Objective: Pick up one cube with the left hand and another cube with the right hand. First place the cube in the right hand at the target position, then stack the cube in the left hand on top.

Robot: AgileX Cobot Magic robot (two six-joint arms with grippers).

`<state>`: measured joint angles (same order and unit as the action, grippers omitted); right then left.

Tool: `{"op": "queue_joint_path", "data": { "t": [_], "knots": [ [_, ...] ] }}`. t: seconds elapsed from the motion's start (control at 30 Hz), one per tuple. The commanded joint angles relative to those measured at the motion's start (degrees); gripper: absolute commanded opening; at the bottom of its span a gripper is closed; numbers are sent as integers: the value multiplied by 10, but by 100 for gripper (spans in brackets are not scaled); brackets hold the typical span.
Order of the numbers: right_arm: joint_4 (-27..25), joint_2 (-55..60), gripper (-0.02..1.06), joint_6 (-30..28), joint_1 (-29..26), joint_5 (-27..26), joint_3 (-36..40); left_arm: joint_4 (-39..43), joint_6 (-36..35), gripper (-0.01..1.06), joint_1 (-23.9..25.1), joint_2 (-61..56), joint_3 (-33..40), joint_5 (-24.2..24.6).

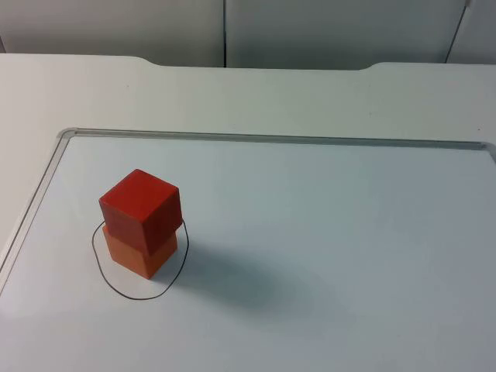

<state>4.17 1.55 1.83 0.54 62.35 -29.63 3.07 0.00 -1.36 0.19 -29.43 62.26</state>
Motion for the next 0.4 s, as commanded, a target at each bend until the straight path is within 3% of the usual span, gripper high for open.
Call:
{"op": "queue_joint_path", "data": {
  "t": [0.0, 0.37],
  "knots": [
    [-15, -3, 105, -23, -5, -6, 3, 0, -3, 105, 2, -2, 2, -5],
    [-15, -3, 105, -6, -5, -7, 3, 0, -3, 105, 2, -2, 2, -5]
  ]
}}
